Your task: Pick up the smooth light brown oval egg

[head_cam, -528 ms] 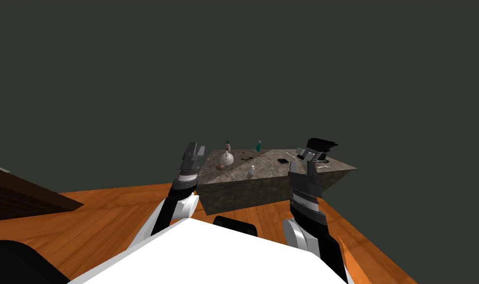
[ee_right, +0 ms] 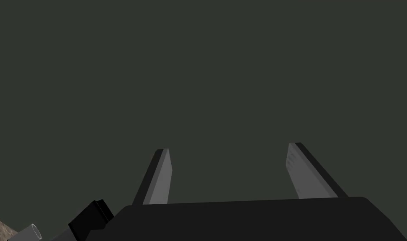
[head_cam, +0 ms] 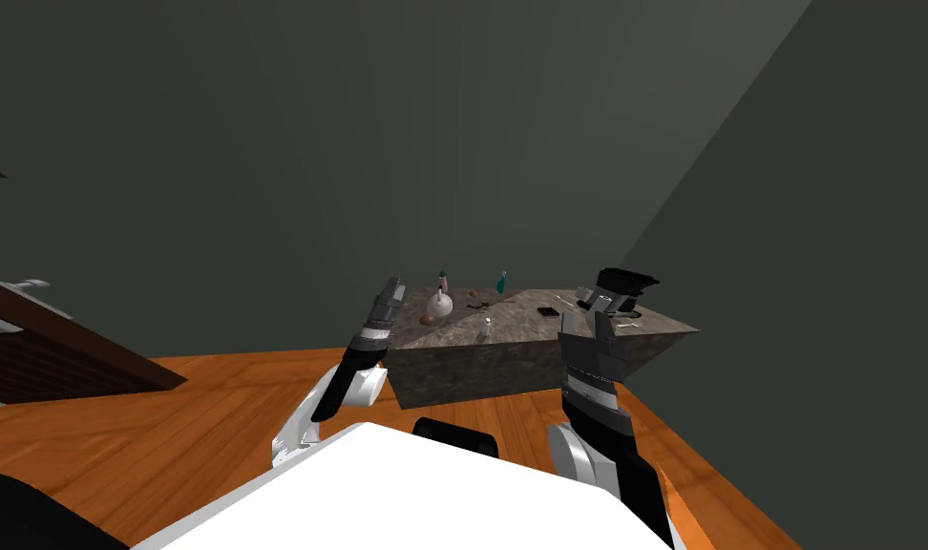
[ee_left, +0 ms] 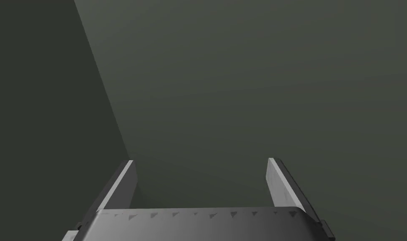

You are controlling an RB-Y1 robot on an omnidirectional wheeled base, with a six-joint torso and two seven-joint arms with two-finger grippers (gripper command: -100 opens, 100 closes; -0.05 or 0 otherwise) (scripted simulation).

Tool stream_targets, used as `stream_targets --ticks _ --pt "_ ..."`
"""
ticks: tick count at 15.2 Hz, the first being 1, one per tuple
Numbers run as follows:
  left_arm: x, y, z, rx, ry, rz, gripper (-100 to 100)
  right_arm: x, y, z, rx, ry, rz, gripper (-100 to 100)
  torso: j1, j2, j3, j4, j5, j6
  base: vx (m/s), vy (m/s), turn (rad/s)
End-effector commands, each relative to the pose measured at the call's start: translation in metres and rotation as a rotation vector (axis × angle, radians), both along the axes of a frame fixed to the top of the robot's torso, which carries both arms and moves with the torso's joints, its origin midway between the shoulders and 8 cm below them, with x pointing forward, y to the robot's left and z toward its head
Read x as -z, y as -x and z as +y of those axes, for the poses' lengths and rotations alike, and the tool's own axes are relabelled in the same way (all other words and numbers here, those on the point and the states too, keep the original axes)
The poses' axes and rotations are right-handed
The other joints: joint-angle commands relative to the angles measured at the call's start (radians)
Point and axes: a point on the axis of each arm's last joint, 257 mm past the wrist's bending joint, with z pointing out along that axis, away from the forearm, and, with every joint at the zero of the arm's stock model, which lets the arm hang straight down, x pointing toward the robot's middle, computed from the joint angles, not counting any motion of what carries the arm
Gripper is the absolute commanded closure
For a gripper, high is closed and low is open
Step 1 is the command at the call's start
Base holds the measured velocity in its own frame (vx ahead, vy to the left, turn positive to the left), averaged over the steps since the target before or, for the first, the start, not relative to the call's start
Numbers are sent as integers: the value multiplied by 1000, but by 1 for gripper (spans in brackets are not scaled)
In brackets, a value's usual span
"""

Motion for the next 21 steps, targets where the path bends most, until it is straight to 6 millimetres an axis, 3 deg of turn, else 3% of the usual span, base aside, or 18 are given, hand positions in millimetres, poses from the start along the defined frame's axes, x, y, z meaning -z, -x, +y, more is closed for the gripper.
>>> stream_targets --ticks 1,4,6,7,13,14,16,21 --pt "10 -15 2 -2 -2 38 -100 0 0 0 0 0 0 0 0 0 0 0 0 0 -39 -47 44" --pt "29 -45 9 -5 -2 110 -100 0 0 0 0 0 0 0 1 0 0 0 0 0 -48 -43 50" --pt "31 -47 9 -6 -1 119 -100 0 0 0 0 0 0 0 1 0 0 0 0 0 -38 -33 27" --pt "39 -61 13 -9 0 155 -100 0 0 0 0 0 0 0 1 0 0 0 0 0 -29 -30 35" --pt "68 -101 23 -20 8 259 -100 0 0 0 0 0 0 0 0 0 0 0 0 0 -39 -43 41" --pt "72 -116 27 -24 11 290 -100 0 0 0 0 0 0 0 1 -1 0 0 0 0 -30 -23 26" --pt "81 -120 28 -27 14 310 -100 0 0 0 0 0 0 0 2 -1 -1 0 0 0 -31 -24 26" --pt "97 -156 36 -37 27 395 -100 0 0 0 0 0 0 0 1 -1 -1 0 0 0 -33 -32 32"
